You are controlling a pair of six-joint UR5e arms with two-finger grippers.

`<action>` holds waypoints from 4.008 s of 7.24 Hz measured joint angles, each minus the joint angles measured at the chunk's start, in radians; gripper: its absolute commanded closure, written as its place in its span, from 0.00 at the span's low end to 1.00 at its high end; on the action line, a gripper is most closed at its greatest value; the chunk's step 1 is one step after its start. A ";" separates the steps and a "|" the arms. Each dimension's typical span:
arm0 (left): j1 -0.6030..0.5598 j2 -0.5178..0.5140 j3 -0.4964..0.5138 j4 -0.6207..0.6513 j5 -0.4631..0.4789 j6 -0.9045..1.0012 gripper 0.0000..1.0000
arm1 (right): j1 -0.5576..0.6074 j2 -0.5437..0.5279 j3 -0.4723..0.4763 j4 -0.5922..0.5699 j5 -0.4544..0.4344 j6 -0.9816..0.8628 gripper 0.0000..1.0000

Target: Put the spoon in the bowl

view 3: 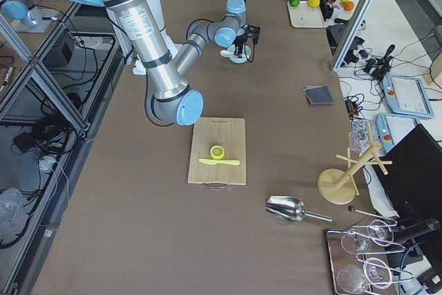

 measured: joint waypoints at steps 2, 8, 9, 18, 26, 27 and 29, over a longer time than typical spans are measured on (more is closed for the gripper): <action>-0.030 0.024 0.017 0.000 -0.019 0.059 0.03 | -0.070 0.094 -0.078 -0.009 -0.122 0.140 1.00; -0.033 0.019 0.027 0.000 -0.022 0.062 0.03 | -0.081 0.134 -0.154 -0.003 -0.220 0.273 0.00; -0.033 0.018 0.029 0.000 -0.022 0.063 0.03 | -0.073 0.134 -0.153 -0.003 -0.218 0.272 0.00; -0.374 0.109 0.012 0.213 -0.031 0.519 0.03 | 0.478 -0.441 0.075 -0.011 0.342 -0.707 0.00; -0.625 0.223 0.021 0.338 -0.099 0.780 0.02 | 0.851 -0.645 -0.079 -0.020 0.465 -1.365 0.00; -0.651 0.223 0.057 0.334 -0.110 0.782 0.02 | 0.864 -0.650 -0.092 -0.020 0.465 -1.387 0.00; -0.689 0.224 0.146 0.289 -0.117 0.792 0.02 | 0.881 -0.658 -0.110 -0.017 0.465 -1.414 0.00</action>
